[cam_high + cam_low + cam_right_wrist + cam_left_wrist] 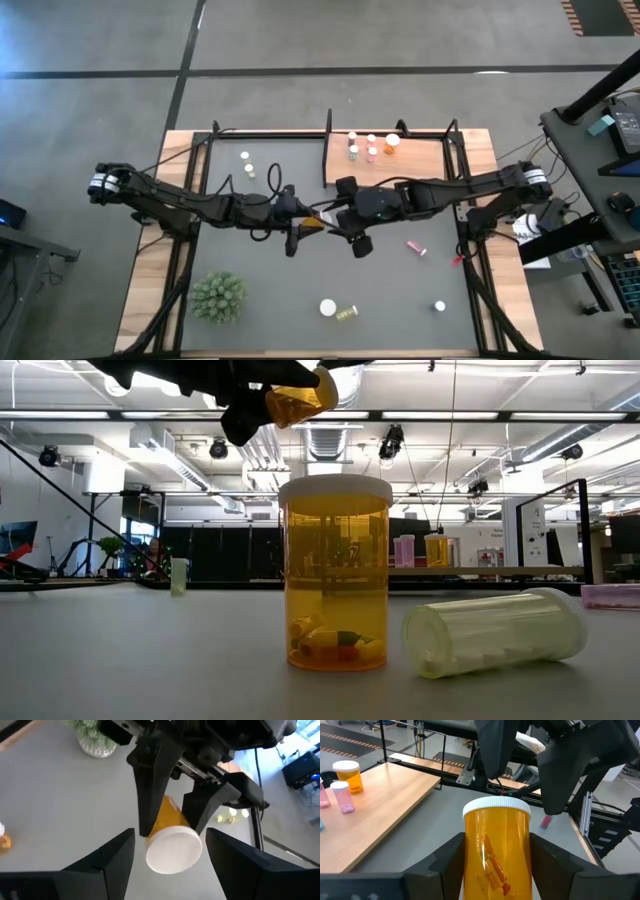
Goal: Pick and place medicine bottles onto shelf by color
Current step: Put the top orange pill bottle on the shelf aligned with the other orange pill bottle
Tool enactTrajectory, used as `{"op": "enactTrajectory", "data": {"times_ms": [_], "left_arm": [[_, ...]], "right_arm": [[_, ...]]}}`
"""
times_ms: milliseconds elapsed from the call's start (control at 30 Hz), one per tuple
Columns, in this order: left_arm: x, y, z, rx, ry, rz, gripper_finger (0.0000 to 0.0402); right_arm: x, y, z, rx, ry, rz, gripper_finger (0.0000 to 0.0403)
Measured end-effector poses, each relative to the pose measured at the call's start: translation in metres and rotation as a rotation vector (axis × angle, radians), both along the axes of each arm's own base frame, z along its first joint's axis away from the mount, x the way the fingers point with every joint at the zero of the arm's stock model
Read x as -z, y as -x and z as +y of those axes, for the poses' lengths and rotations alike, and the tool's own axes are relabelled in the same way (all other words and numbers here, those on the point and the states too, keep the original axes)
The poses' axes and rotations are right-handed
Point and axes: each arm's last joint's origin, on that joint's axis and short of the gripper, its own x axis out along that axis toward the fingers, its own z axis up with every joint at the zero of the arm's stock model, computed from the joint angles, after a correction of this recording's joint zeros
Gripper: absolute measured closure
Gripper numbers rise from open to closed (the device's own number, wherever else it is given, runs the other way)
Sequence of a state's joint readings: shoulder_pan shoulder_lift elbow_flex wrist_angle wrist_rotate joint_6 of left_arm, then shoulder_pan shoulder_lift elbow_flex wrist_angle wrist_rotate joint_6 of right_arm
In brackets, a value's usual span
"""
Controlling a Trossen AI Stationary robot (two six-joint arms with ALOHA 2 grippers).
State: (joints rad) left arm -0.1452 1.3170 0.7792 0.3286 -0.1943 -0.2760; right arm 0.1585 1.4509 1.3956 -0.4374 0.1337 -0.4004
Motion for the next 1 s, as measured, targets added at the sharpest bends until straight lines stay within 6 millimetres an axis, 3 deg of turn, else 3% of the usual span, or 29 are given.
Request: {"op": "enactTrajectory", "data": {"times_ms": [233, 500, 833, 1000], "left_arm": [[0.002, 0.000, 0.000, 0.000, -0.004, 0.013, 0.0226], [0.002, 0.000, 0.000, -0.001, -0.005, 0.014, 0.0226], [0.001, 0.000, 0.000, 0.000, -0.005, 0.002, 0.0226], [0.001, 0.000, 0.000, 0.001, -0.010, 0.006, 0.0226]], "right_arm": [[0.012, -0.007, 0.001, -0.005, 0.023, 0.042, 0.0168], [0.012, -0.007, 0.000, 0.015, 0.051, 0.047, 0.0167], [0.014, -0.007, -0.002, 0.046, 0.038, 0.067, 0.0107], [0.013, -0.008, -0.003, 0.051, 0.032, 0.060, 0.0095]]}}
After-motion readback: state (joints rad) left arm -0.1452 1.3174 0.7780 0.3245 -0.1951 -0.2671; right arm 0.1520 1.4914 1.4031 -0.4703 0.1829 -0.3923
